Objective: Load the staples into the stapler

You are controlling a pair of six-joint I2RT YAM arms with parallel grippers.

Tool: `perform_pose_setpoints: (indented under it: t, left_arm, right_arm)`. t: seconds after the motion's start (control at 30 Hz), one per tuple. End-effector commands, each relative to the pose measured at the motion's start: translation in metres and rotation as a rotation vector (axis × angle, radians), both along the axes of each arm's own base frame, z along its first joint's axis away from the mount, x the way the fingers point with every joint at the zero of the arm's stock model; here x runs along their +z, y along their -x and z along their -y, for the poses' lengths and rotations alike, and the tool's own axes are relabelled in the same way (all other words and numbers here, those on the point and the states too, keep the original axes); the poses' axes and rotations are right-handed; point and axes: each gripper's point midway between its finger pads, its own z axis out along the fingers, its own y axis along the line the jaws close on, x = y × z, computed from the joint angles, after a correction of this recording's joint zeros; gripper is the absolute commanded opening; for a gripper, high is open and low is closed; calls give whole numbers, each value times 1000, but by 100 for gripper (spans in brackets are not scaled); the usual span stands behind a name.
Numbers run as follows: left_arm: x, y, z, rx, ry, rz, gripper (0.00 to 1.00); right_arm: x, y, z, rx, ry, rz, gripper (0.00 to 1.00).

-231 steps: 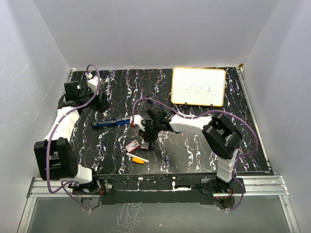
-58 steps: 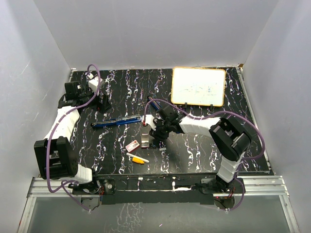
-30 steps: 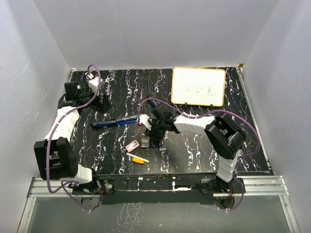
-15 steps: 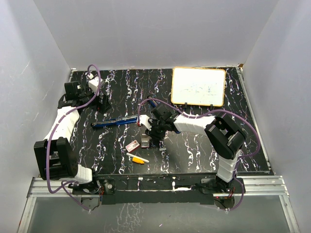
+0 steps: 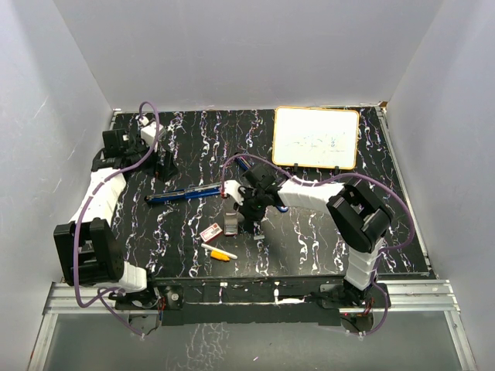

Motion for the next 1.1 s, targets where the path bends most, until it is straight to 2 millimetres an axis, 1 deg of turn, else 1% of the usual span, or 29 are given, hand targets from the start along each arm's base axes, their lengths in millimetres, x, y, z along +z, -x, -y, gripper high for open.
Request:
perform_pose_setpoints:
  t: [0.0, 0.1, 0.17, 0.23, 0.37, 0.43, 0.47, 0.53, 0.6, 0.67, 0.73, 0.83, 0.9, 0.97, 1.07]
  left_arm:
    - [25, -4, 7, -19, 38, 18, 97]
    - [27, -14, 10, 7, 88, 12, 95]
    - [27, -18, 18, -14, 101, -13, 93]
    - [23, -22, 32, -55, 86, -11, 92]
    - [15, -24, 67, -159, 67, 34, 90]
    - [7, -22, 88, -235, 48, 39, 90]
    - [3, -18, 105, -291, 33, 38, 89]
    - [-5, -16, 129, -379, -2, 48, 89]
    - [-11, -12, 153, -473, -20, 55, 88]
    - [-9, -7, 177, -582, -22, 84, 87]
    - [-14, 1, 197, -697, -38, 118, 85]
    - [-26, 10, 223, -868, -103, 182, 85]
    - [-35, 19, 239, -980, -135, 200, 84]
    - [-43, 26, 255, -1087, -161, 219, 83]
    - [-53, 32, 277, -1209, -200, 237, 79]
  right_arm:
    - [31, -23, -4, -55, -85, 2, 11]
    - [57, -35, -2, -75, -145, 30, 10]
    - [77, -43, -1, -89, -185, 56, 10]
    - [100, -51, 5, -114, -232, 82, 10]
    - [133, -71, 25, -196, -296, 126, 10]
    - [147, -80, 40, -250, -318, 151, 10]
    - [152, -85, 48, -279, -329, 162, 10]
    - [159, -93, 63, -336, -349, 178, 10]
    - [163, -99, 80, -400, -359, 188, 10]
    - [166, -106, 97, -473, -375, 193, 10]
    - [172, -115, 118, -546, -396, 210, 10]
    - [178, -129, 152, -647, -416, 227, 10]
    - [181, -134, 170, -693, -422, 237, 10]
    - [182, -138, 184, -728, -421, 249, 10]
    - [178, -140, 196, -756, -416, 255, 10]
